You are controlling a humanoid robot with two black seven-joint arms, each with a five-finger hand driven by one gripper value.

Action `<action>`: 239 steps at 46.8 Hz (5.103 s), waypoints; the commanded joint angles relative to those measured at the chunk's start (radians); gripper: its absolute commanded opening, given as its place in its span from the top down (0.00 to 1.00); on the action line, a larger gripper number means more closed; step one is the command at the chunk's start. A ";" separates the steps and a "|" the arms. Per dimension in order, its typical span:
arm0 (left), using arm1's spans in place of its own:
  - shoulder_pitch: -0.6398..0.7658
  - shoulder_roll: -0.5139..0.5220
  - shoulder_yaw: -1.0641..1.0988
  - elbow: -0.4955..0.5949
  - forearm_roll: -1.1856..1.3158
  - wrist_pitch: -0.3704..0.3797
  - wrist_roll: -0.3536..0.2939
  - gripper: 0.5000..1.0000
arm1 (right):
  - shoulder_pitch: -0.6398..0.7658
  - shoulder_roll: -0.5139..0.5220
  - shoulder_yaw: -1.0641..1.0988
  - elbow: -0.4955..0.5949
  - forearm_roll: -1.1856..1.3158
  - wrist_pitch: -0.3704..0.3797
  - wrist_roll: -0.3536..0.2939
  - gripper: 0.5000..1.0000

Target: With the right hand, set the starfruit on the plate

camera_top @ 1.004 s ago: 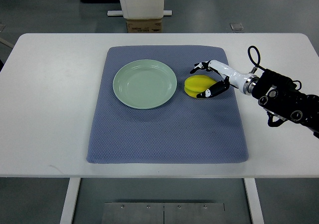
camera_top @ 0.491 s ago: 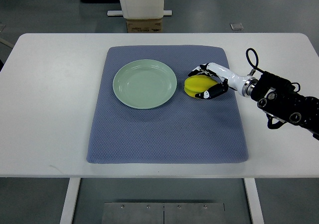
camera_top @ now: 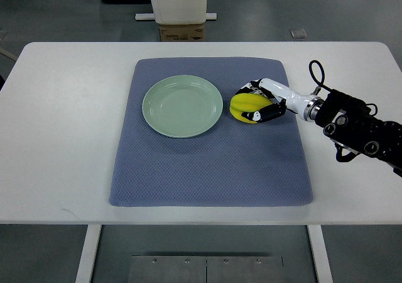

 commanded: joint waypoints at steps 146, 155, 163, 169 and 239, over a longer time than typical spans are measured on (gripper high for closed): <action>0.000 0.000 0.000 0.000 0.000 -0.001 0.000 0.00 | 0.058 0.259 0.011 -0.086 0.122 -0.012 -0.134 0.00; 0.000 0.000 0.000 0.000 0.000 -0.001 0.000 0.00 | 0.075 0.259 0.011 -0.078 0.122 -0.011 -0.134 0.00; 0.000 0.000 0.000 0.000 0.000 0.000 0.000 0.00 | 0.095 0.259 0.014 -0.067 0.123 -0.009 -0.134 0.00; 0.000 0.000 0.000 0.000 0.000 0.000 0.000 0.00 | 0.098 0.259 0.017 -0.066 0.127 -0.009 -0.126 0.00; 0.000 0.000 0.000 0.000 0.000 0.000 0.000 0.00 | -0.147 0.237 0.919 -0.163 0.324 -0.095 -0.143 0.01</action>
